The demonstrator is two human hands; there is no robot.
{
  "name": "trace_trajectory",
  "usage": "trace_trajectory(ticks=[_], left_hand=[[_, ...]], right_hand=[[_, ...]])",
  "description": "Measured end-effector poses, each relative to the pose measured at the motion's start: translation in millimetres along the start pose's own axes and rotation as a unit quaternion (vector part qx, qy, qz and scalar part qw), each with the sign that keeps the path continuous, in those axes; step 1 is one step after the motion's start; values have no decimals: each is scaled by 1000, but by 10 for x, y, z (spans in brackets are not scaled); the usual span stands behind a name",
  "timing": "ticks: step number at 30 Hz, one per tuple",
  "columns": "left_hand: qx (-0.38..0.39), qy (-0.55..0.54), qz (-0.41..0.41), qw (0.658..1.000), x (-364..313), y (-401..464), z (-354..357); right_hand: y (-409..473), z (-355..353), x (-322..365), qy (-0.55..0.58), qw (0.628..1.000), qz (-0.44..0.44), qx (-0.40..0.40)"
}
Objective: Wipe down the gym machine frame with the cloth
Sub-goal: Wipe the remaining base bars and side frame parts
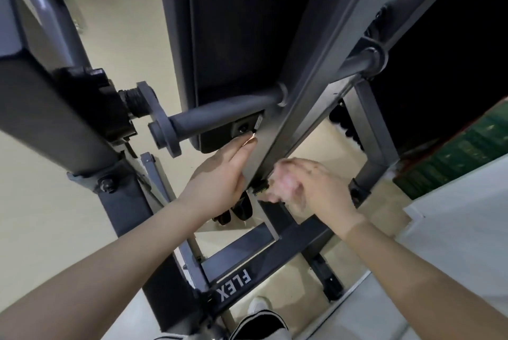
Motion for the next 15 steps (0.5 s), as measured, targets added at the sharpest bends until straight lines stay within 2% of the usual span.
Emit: trace_trajectory(ticks=[1,2,3,5,6,7,8,10,13,15], left_hand=[[-2,-18,-1,1000,-20,35,37],[-1,-38,-4,999,-39,64,74],[3,-57,-7,998,-58,92,113],[22,-87,-8,996,-90,141,187],[36,-101,-9,994,-99,165,225],[52,-114,-12,992,-106,183,264],[65,-124,-17,990,-109,200,305],[81,-131,-33,988,-99,217,384],[82,-138,-49,986,-96,208,469],[85,-140,-49,985,-99,208,496]], right_hand=[[-30,-74,-77,65,989,127,-26],[-7,-136,-143,137,958,238,-78],[65,-178,-187,222,914,308,-142],[303,-226,-174,405,811,349,-238],[445,-229,-124,457,783,335,-255],[566,-213,-29,492,772,306,-261],[641,-159,59,507,775,280,-255],[670,31,130,468,818,265,-205],[564,318,40,383,878,277,-78],[504,381,3,359,881,307,-15]])
Point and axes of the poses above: each hand's wrist, its own y-axis towards the middle knuckle, its own z-axis out of the palm, x = y × z, the point moved 2 cm from there along y, towards the middle knuckle, and after that the axes turned 7 degrees about -z, right-handed, at the moved point
